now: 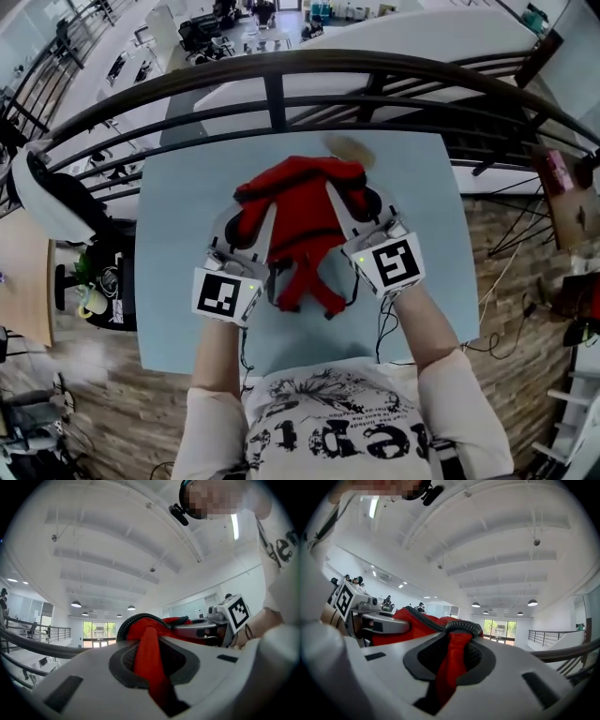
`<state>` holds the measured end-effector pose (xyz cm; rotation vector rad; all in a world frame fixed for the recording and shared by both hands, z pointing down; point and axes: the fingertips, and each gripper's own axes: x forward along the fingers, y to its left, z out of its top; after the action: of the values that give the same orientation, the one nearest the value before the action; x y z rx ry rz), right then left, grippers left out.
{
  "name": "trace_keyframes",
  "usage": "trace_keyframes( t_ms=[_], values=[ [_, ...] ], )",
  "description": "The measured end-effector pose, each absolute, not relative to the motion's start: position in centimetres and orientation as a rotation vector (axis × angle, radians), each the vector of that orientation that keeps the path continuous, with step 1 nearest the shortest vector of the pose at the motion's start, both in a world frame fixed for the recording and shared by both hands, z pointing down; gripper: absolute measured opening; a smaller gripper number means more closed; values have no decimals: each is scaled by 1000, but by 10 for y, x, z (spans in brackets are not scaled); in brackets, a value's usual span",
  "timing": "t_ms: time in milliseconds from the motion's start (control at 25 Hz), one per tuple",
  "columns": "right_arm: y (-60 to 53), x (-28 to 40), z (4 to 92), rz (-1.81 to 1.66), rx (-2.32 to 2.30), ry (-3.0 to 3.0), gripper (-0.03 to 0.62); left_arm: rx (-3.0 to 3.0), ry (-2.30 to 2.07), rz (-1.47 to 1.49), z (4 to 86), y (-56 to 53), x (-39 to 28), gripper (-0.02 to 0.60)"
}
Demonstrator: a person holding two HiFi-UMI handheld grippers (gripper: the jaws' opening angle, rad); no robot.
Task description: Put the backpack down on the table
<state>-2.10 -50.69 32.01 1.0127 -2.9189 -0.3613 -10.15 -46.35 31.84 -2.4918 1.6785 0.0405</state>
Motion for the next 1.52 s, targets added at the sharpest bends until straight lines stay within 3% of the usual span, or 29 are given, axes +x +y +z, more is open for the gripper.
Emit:
trace_keyframes(
  t_ms=[480,1520],
  values=[
    [-553,-37,382,-187,1039,-2880,51,-2592,1763,63,381,-512,-123,37],
    [-429,6,500,73,965,-2862,118,-2766,1883,44,508,-392,-91,59]
  ],
)
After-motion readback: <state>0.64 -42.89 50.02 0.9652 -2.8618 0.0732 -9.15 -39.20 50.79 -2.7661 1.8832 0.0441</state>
